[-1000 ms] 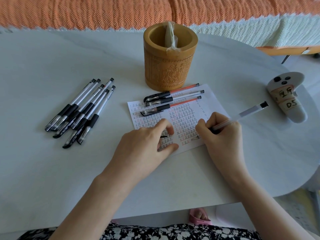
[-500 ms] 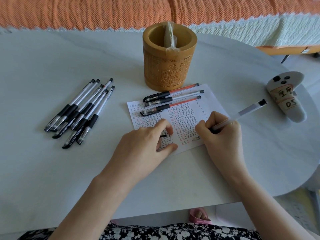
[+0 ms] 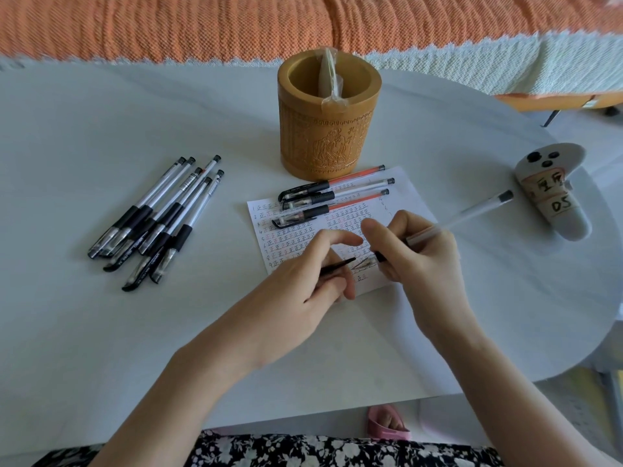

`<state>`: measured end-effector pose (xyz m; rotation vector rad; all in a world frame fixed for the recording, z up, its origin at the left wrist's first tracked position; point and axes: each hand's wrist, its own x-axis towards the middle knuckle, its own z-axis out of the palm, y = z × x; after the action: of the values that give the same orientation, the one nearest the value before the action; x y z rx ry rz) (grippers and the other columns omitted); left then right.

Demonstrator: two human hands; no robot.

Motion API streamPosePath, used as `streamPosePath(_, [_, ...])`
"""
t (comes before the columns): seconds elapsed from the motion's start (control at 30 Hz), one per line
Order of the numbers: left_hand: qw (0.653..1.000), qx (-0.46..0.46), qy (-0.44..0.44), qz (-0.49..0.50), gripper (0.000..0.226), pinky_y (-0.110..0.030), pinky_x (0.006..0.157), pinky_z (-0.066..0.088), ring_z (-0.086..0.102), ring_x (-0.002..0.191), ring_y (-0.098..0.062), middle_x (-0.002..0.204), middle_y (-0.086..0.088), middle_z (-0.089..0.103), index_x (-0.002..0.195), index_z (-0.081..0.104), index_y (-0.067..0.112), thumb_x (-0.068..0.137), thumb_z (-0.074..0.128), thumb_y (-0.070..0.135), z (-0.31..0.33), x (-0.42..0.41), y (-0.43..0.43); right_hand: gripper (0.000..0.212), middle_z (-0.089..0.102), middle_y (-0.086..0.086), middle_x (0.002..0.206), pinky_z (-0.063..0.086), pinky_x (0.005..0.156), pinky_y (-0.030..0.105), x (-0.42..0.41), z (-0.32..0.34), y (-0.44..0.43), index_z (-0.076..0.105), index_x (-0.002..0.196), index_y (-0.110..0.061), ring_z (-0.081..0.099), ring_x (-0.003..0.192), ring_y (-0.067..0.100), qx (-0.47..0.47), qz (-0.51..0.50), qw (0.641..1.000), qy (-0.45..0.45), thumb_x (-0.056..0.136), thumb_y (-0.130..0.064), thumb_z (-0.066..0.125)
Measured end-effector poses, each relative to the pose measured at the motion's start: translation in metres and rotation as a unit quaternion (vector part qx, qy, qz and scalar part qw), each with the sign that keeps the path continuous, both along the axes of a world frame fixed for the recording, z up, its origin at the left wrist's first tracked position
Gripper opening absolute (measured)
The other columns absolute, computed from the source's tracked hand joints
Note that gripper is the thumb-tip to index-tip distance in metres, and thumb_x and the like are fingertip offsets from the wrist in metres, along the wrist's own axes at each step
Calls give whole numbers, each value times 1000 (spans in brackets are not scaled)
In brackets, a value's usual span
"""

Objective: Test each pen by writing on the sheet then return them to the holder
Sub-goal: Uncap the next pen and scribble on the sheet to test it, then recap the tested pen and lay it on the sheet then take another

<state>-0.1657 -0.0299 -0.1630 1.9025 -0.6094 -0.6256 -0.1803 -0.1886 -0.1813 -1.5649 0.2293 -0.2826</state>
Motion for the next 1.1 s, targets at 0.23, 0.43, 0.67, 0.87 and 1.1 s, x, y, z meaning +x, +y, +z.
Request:
streamPosePath(0.23, [1000,-8,-11,9,42,-33,90,46,62,90,-8,92,7,68,132,37,32,95,50,17,0,0,-2,39,45,-4,38,38,43,18,-4,11,10,41,59,-7,47,35,15,35,102,994,33,77,-31,65])
streamPosePath(0.43, [999,-14,-30,28,34,-23,76,49,62,71,-5,81,8,69,121,44,35,91,55,23,-2,3,0,51,50,0,42,43,52,32,-5,14,7,52,73,8,53,44,34,42,160,984,60,86,-40,59])
streamPosePath(0.67, [996,-36,-25,83,18,-13,59,44,60,60,-11,74,5,70,102,46,26,87,54,32,0,4,1,13,54,3,59,34,47,19,-3,9,-1,61,90,-5,45,50,11,76,160,983,43,86,-17,61])
streamPosePath(0.87, [989,-39,-24,141,25,-14,50,40,60,52,-13,71,5,72,88,42,19,81,59,36,1,6,1,20,64,0,60,37,45,14,-3,14,-3,68,85,-10,52,48,8,59,148,987,29,71,-23,69])
streamPosePath(1.1, [988,-39,-59,138,22,-14,46,38,56,47,-9,70,7,72,86,43,17,83,60,30,0,3,-2,25,72,3,70,43,49,15,-4,13,-4,70,91,-9,62,58,8,25,134,990,25,68,-18,72])
